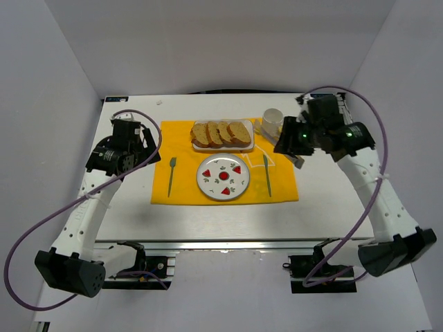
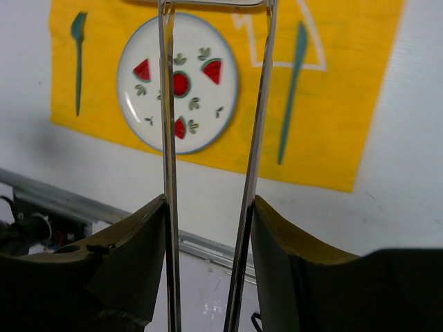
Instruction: Place the bread
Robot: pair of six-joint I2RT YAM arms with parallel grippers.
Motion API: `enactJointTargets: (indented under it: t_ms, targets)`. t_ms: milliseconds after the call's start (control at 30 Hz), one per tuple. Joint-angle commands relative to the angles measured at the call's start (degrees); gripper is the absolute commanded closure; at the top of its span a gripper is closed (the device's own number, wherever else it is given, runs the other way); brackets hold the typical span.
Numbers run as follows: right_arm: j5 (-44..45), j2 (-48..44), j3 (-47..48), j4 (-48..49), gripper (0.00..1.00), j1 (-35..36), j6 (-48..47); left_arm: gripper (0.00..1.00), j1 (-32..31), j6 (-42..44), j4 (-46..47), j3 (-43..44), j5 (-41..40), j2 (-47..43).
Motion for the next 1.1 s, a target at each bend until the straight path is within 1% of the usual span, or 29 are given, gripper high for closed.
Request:
enactJointTargets:
  t_ms: [0, 33, 167, 433, 467, 700, 1067]
  targets:
    - [2.19, 5.73, 4.74, 4.68, 0.46, 6.93, 0.67, 0.02, -0.12, 0.82, -1.38, 3.08, -1.02, -2.24]
    - [3.07, 8.36, 6.06, 5.48, 0.46, 9.47, -0.9, 0.02, -0.12, 0.91, -2.17, 3.35, -1.2, -2.32]
    - [4.39, 14.61, 8.44, 7.85, 0.46, 11.86, -4.16, 0.02, -0.12, 1.0, -3.84, 4.32, -2.08, -2.85]
    - [5.89, 23.67, 12.74, 10.93, 0.48, 11.96, -8.82, 0.02, -0.12, 0.65, -6.57, 4.14, -3.57, -4.26]
    - [7.63, 25.07, 13.1, 11.19, 0.48, 11.96, -9.0, 0.02, -0.12, 0.56, -6.66, 4.05, -3.57, -4.34]
    - [8.17, 30.27, 16.26, 12.08, 0.49, 11.96, -10.58, 0.02, -0.12, -0.32, -6.57, 3.18, -3.57, -4.52]
    - [6.94, 33.96, 16.0, 13.92, 0.5, 11.96, -11.2, 0.02, -0.12, -0.32, -6.66, 2.12, -3.75, -4.7]
